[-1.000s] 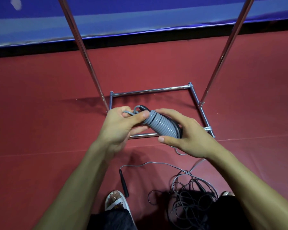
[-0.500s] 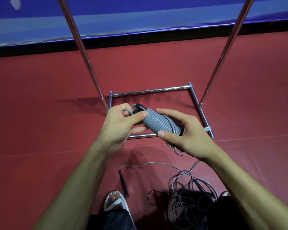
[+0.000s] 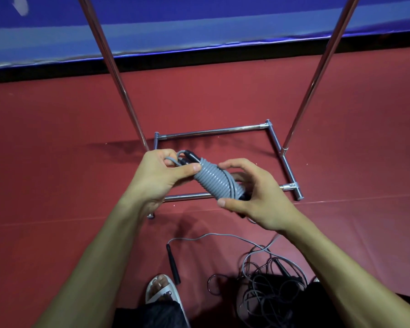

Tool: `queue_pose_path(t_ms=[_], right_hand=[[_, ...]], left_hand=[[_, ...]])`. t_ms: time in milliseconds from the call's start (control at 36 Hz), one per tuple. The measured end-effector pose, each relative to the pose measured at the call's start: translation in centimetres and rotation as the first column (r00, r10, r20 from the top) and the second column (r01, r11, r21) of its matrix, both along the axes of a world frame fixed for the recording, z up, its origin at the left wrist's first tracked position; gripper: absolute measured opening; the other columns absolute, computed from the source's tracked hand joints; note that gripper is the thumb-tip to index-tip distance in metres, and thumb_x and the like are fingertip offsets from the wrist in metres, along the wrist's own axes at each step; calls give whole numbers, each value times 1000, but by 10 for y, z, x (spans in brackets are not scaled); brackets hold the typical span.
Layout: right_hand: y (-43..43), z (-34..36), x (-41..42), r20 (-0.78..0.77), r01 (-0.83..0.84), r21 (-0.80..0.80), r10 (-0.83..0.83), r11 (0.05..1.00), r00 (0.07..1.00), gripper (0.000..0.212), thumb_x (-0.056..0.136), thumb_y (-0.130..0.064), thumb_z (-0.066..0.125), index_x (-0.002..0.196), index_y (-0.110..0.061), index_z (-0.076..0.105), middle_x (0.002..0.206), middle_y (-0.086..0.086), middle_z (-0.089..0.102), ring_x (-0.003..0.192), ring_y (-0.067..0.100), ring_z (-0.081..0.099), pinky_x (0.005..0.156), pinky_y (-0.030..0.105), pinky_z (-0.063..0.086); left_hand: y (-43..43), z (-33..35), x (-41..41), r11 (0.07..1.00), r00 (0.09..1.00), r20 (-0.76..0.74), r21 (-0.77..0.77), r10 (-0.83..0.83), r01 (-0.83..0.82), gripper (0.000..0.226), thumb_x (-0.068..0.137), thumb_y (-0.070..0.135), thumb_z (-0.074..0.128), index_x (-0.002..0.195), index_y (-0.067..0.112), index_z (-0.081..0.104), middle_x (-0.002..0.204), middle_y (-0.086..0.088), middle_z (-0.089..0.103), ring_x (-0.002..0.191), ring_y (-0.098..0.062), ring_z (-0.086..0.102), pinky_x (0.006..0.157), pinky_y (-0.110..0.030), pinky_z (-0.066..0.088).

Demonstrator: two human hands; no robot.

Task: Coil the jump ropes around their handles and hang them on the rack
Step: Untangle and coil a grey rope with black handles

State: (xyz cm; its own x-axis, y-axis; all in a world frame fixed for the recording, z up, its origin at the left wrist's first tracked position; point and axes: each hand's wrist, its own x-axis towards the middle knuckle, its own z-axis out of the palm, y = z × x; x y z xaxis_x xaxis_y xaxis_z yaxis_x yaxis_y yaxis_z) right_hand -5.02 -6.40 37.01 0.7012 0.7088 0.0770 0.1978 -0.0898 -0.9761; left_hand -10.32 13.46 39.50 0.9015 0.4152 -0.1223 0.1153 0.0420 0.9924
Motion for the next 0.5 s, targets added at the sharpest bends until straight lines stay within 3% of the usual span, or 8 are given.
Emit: queue_pose_path(t_ms=[56,111,167,250,333,417,500], right_hand=[[3,0,-1,2,-10,-20,10,1000,1000,56,76,-17,81,118,-39,51,95,7,65,61,30,62,54,40,56],[7,1,-2,92,26,-76,-19,997,996,50,77,-41,72,119,-49,47,89,5,63,70,34,61,67,48,57],[11,2,-2,130,30,-81,-19,996,991,43,80,-50,61,120,-49,46,84,-1,62,71,28,57,70,46,53],[12,2,-2,133,40,-77,-29,996,991,37,83,-56,54,119,-49,47,79,-6,60,66,18,52,65,35,48],[13,1,-4,154,51,-147,-29,988,988,42,79,-61,53,118,-49,45,74,-7,57,63,17,52,63,33,48],[14,2,-5,189,116,-170,-83,979,979,35,81,-64,50,110,-44,46,73,2,59,64,21,53,64,38,48],[14,3,-6,203,154,-158,-120,975,972,34,82,-62,54,101,-35,49,73,5,62,65,25,54,65,41,47]], left_hand=[[-1,-3,0,995,999,-12,94,-41,42,49,64,0,85,58,17,39,63,-5,36,63,-16,42,64,-33,45],[-5,-1,-2,984,996,-16,155,-92,93,47,55,17,88,56,20,40,63,-6,35,66,-20,33,66,-35,33],[-8,1,-2,971,992,-5,205,-125,124,47,56,22,87,56,20,40,61,-5,39,65,-19,33,65,-34,30],[-9,2,-2,949,993,21,297,-114,103,53,68,9,85,56,19,34,51,5,34,54,-9,30,56,-29,25],[-10,0,-2,935,987,4,321,-158,149,50,60,31,85,55,17,36,59,-20,46,64,-17,39,64,-33,32],[-14,-5,-2,926,981,-38,326,-189,190,52,55,40,82,57,17,35,66,-15,49,68,-20,39,65,-37,32],[-18,-1,-3,928,969,-38,281,-243,244,46,59,29,83,54,19,38,76,-14,61,73,-17,50,70,-36,41]])
